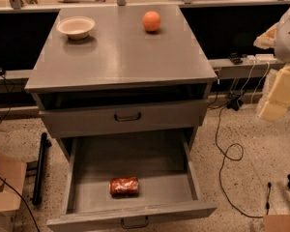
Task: Pick coke can from middle drawer and place on counter
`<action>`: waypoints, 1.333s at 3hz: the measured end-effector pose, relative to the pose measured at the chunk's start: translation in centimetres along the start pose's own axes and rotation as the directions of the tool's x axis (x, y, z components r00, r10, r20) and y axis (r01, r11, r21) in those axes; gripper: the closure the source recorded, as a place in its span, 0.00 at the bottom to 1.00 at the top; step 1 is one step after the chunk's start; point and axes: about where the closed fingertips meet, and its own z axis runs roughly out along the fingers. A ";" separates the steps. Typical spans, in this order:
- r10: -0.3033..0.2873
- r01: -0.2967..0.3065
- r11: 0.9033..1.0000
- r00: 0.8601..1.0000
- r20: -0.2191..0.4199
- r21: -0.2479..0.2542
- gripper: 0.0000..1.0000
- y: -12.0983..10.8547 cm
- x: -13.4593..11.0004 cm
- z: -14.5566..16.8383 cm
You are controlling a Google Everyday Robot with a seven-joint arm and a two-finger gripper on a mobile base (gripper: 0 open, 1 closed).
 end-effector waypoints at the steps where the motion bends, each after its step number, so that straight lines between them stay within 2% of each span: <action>1: 0.000 0.000 1.000 1.000 0.000 0.000 0.00 0.0 0.0 0.0; 2: -0.058 0.059 0.998 0.997 0.052 -0.026 0.00 0.7 -2.5 1.5; 3: -0.133 0.146 0.986 0.980 0.145 -0.081 0.00 2.7 -6.2 4.4; 4: -0.179 0.226 0.964 0.943 0.280 -0.142 0.00 5.3 -9.9 8.2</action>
Offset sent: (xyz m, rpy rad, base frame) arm 0.0074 0.0664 -0.0318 0.0890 0.0315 0.1810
